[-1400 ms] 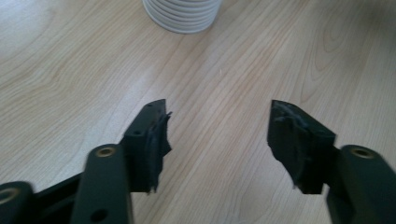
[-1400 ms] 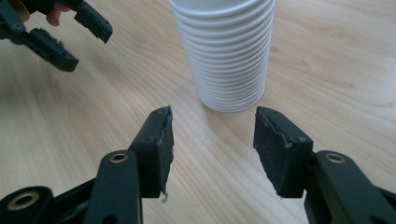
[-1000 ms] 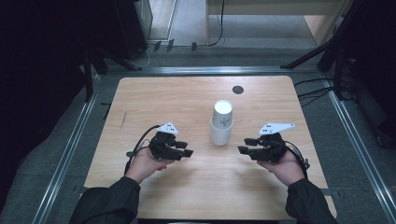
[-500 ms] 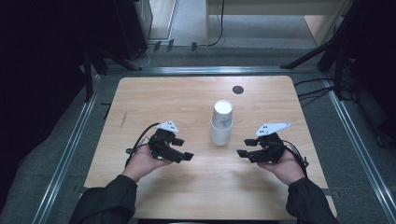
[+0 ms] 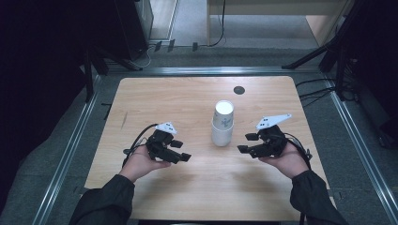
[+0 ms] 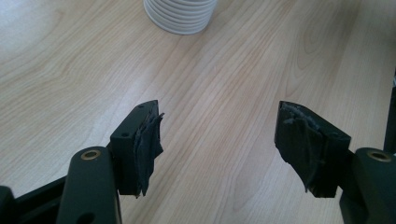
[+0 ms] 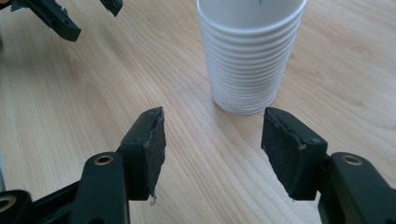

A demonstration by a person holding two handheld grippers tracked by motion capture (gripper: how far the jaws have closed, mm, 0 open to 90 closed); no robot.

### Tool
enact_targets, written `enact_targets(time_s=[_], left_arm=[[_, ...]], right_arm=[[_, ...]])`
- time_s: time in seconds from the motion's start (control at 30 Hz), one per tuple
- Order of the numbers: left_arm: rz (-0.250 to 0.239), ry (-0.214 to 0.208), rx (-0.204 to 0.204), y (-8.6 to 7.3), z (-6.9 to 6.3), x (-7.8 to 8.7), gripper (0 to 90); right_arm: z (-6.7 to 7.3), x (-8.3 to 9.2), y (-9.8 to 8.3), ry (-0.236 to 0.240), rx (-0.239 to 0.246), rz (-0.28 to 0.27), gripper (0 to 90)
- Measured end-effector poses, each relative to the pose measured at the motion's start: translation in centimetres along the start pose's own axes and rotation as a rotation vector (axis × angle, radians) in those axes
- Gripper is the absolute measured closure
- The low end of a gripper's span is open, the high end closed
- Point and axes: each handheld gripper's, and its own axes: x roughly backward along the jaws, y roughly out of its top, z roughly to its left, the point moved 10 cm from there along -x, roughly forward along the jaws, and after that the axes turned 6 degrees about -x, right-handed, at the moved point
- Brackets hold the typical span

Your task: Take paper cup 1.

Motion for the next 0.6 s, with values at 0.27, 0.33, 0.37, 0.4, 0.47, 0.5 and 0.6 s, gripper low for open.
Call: enact_targets(time_s=[0.27,0.33,0.37,0.4,0.47,0.5,0.6], left_arm=[[-0.028,-0.031,0.002,0.4,-0.6,0.3,31.7],[-0.024,-0.026,-0.002,0.3,-0.5,0.3,31.8],[-0.024,-0.024,-0.002,0.3,-0.4,0.3,31.9],[-0.028,-0.019,0.003,0.3,-0.3,0.3,32.4],[-0.03,-0.011,0.009,0.2,-0.1,0.4,32.7],[-0.032,-0.008,0.014,0.2,0.0,0.4,32.7],[-0.037,-0.009,0.015,0.3,0.1,0.5,32.7]], right_arm=[[-0.5,0.6,2.2,0.013,0.031,0.034,38.7],[-0.7,0.7,2.7,0.005,0.05,0.053,38.1],[-0.8,0.8,2.9,0.004,0.058,0.061,37.9],[-0.8,0.8,3.2,0.004,0.07,0.068,37.6],[-0.9,1.0,3.7,0.009,0.079,0.076,36.9],[-1.0,1.0,4.0,0.012,0.085,0.082,36.6],[-1.3,1.0,4.6,0.011,0.092,0.104,35.0]])
